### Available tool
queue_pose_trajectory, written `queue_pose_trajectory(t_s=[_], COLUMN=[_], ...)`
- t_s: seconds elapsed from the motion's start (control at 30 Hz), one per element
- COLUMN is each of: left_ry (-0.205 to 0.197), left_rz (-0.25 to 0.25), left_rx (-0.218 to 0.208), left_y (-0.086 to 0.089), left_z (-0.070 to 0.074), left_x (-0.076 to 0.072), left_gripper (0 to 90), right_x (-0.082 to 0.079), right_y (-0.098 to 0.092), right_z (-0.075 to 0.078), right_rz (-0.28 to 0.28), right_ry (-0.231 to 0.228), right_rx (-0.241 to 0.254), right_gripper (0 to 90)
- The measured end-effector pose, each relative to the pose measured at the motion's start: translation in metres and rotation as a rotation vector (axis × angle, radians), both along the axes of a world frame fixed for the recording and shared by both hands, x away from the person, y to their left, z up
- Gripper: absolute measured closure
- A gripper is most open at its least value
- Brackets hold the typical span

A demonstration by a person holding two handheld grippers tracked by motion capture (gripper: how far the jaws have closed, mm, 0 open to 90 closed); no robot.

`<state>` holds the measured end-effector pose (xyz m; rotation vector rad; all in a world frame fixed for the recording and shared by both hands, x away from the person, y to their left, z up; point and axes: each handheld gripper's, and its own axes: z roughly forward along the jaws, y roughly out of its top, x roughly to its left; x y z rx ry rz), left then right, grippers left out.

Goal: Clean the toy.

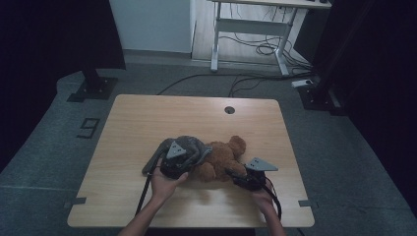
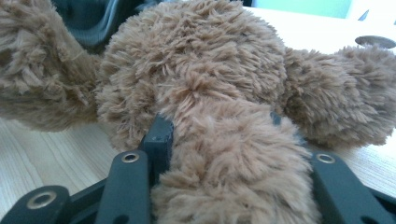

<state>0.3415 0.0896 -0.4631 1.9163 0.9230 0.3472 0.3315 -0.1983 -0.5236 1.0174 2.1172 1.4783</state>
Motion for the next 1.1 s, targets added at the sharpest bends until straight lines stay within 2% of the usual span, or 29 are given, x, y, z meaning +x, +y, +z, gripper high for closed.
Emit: queue_pose_trajectory(t_s=[0.13,0.23,0.3,0.33,0.4,0.5,0.53,0.63,0.87,0.93,1.03,1.1], left_ry=[-0.052,-0.062,-0.064,-0.063,-0.033,0.050,0.061,0.086,0.065,0.061,0.069,0.073], left_rz=[-0.041,-0.109,-0.145,-0.157,-0.181,-0.198,-0.197,-0.191,-0.179,-0.163,-0.137,-0.122], left_rx=[-0.018,-0.026,-0.011,-0.002,0.028,0.083,0.094,0.034,0.016,0.023,0.008,0.002], left_y=[-0.024,-0.058,-0.077,-0.085,-0.103,-0.117,-0.117,-0.106,-0.080,-0.070,-0.048,-0.036], left_z=[0.024,0.039,0.042,0.041,0.033,0.007,-0.003,-0.019,-0.026,-0.027,-0.030,-0.031], left_x=[0.000,-0.002,-0.004,-0.004,-0.003,0.004,0.005,0.001,-0.009,-0.011,-0.012,-0.012], left_gripper=[82.0,81.9,81.7,81.6,81.4,81.2,81.2,81.8,81.9,81.7,81.9,81.9], right_x=[-0.002,-0.002,-0.003,-0.003,-0.003,-0.003,-0.003,-0.003,-0.006,-0.006,-0.003,-0.002], right_y=[0.000,0.000,-0.001,-0.001,-0.001,-0.002,-0.002,0.000,0.016,0.016,0.008,0.006], right_z=[-0.001,-0.001,-0.001,-0.001,-0.001,-0.002,-0.002,-0.005,-0.008,-0.009,-0.008,-0.009], right_rz=[-0.002,-0.004,-0.009,-0.009,-0.008,-0.010,-0.011,-0.002,0.014,-0.001,-0.024,-0.033], right_ry=[-0.009,-0.012,-0.010,-0.008,-0.005,-0.003,-0.001,0.005,-0.005,0.003,0.027,0.030], right_rx=[-0.001,-0.002,0.003,0.002,0.005,0.012,0.014,-0.026,-0.122,-0.114,-0.056,-0.050], right_gripper=[53.6,53.3,52.9,52.9,52.9,53.0,53.0,52.7,52.9,54.6,56.2,56.9])
